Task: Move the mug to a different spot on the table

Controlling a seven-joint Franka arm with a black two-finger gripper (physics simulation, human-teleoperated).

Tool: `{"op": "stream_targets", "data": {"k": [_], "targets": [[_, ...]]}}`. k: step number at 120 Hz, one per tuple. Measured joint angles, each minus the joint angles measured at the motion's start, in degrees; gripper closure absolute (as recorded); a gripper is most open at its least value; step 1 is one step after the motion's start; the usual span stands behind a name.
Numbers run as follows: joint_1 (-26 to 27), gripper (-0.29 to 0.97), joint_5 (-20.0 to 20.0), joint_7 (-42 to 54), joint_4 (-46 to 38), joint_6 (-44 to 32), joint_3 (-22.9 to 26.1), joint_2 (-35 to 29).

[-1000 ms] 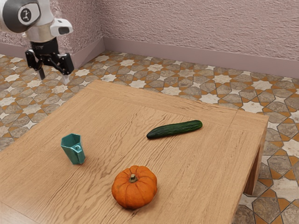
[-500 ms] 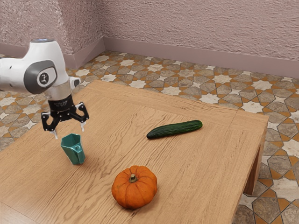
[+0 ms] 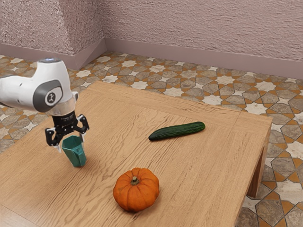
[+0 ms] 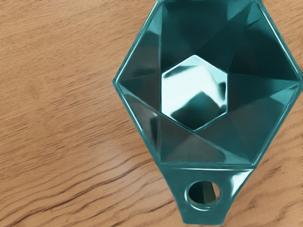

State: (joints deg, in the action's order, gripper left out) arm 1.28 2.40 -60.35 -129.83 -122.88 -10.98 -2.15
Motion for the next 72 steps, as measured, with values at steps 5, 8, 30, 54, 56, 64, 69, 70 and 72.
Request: {"op": "stream_targets", "data": {"k": [5, 8, 30, 54, 56, 64, 69, 70, 72], "targets": [[0.0, 0.0, 0.3, -0.4, 0.0, -0.6, 0.0, 0.3], [0.0, 0.0, 0.5, -0.6, 0.0, -0.9, 0.0, 0.4], [-0.2, 0.0, 1.7, -1.4, -0.3, -2.8, 0.0, 1.1], [-0.2, 0.0, 2.0, -2.1, -2.1, -5.1, 0.1, 2.1], [-0.1, 0.0, 2.0, -2.1, -2.1, -5.2, 0.1, 2.2], [-0.2, 0.0, 2.1, -2.3, -2.2, -5.8, 0.1, 2.5], [-0.2, 0.0, 2.1, -2.5, -2.2, -6.2, 0.2, 3.0], [-0.2, 0.0, 2.1, -2.5, -2.2, -6.3, 0.2, 3.0], [-0.3, 0.0, 2.1, -2.5, -2.2, -6.4, 0.3, 3.2]]}}
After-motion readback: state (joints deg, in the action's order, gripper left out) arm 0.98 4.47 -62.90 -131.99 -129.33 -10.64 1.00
